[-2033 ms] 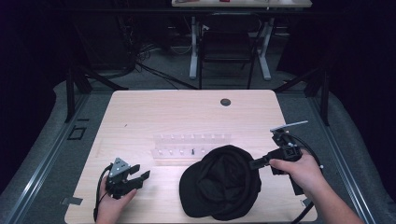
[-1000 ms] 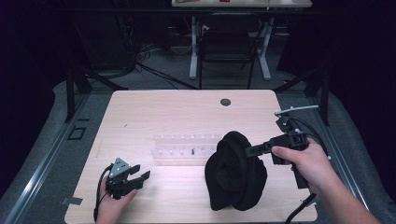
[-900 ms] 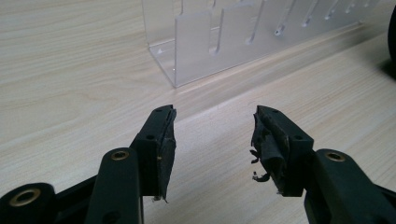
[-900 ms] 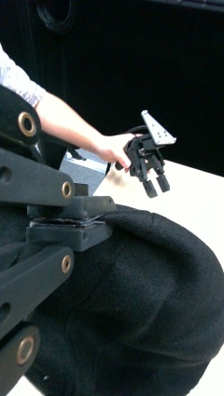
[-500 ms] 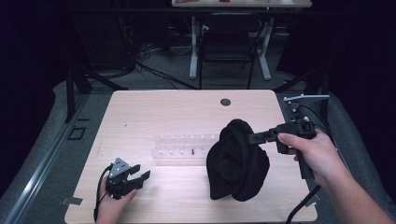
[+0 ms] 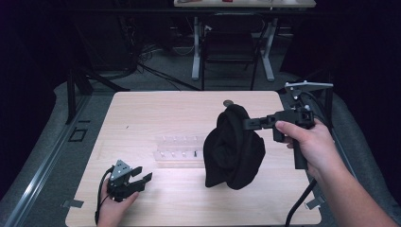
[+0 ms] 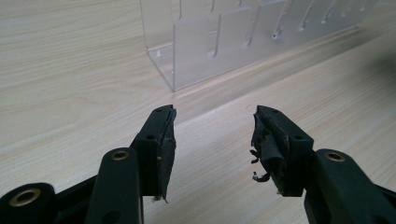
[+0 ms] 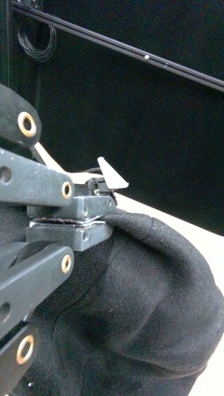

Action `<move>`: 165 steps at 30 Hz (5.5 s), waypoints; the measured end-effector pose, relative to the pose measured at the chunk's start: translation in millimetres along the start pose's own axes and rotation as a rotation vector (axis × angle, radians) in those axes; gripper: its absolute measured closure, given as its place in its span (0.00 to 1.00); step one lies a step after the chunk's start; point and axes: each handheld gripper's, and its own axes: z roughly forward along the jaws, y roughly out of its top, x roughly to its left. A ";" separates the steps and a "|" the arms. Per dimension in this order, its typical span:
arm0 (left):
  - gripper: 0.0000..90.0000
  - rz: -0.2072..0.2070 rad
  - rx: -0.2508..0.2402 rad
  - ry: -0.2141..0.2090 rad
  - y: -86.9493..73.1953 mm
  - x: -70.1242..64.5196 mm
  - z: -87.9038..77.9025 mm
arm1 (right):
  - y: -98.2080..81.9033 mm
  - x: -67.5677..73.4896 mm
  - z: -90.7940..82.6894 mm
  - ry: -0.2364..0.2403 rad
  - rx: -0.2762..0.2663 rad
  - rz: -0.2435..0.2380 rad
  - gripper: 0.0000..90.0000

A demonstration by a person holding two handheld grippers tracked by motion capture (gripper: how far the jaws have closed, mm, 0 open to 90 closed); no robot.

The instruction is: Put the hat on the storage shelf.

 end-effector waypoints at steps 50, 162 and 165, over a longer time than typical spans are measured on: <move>0.54 0.002 -0.008 -0.005 0.9 2.5 -1.1 | 60.6 -21.2 63.9 -0.060 -0.095 0.029 0.98; 0.93 0.397 -0.090 -0.059 105.9 -110.7 38.4 | 52.2 -22.8 63.0 -0.007 -0.213 -0.012 0.84; 0.94 0.396 -0.091 -0.058 105.1 -108.7 38.1 | 51.3 -24.3 63.2 -0.006 -0.212 -0.011 0.84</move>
